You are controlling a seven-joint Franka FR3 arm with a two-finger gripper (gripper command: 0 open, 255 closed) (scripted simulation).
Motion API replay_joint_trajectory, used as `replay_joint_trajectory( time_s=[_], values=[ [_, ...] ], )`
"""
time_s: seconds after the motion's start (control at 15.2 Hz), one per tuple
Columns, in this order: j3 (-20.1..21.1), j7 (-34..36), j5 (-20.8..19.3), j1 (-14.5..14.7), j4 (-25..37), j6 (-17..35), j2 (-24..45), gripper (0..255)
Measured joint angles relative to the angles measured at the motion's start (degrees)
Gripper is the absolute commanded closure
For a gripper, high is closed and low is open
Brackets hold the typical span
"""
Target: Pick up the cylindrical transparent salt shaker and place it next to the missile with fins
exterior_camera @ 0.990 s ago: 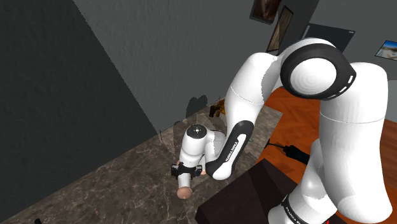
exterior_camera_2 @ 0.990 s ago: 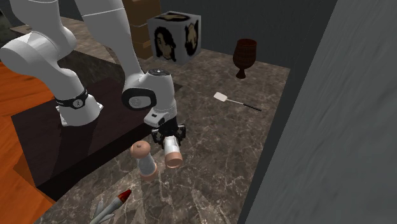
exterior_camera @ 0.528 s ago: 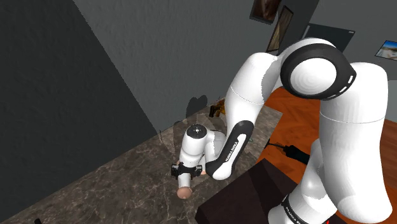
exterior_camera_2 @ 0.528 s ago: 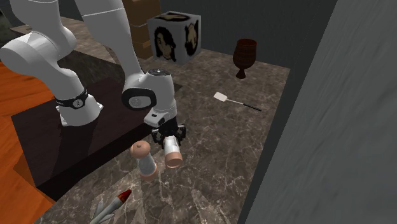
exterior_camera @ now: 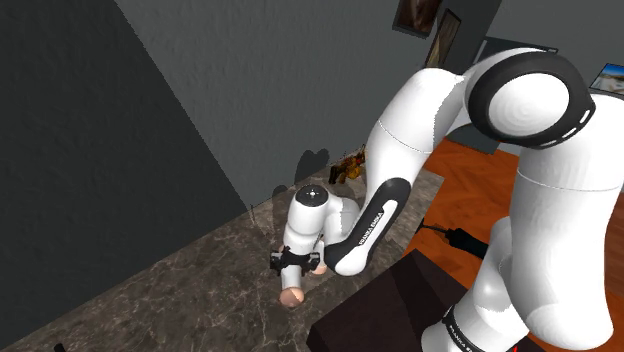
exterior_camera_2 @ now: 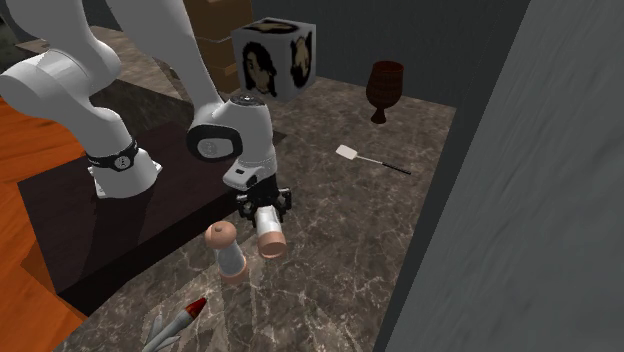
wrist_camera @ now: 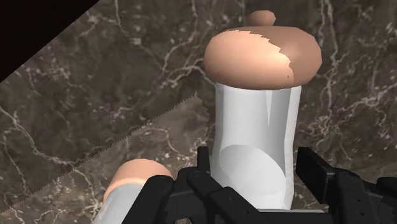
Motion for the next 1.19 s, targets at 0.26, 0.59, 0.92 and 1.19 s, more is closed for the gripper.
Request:
replay_joint_trajectory(
  time_s=[0.26, 0.59, 0.92, 1.19],
  values=[
    [2.16, -2.32, 2.24, -1.70, -1.13, -3.02, -4.08, 255],
    [4.24, -5.28, 5.31, -3.18, -2.16, -6.50, -8.59, 255],
    [5.85, -8.44, 8.82, -4.04, -2.88, -10.41, -13.32, 255],
    [6.57, -10.60, 11.29, -4.22, -3.17, -13.56, -16.84, 255]
  ],
)
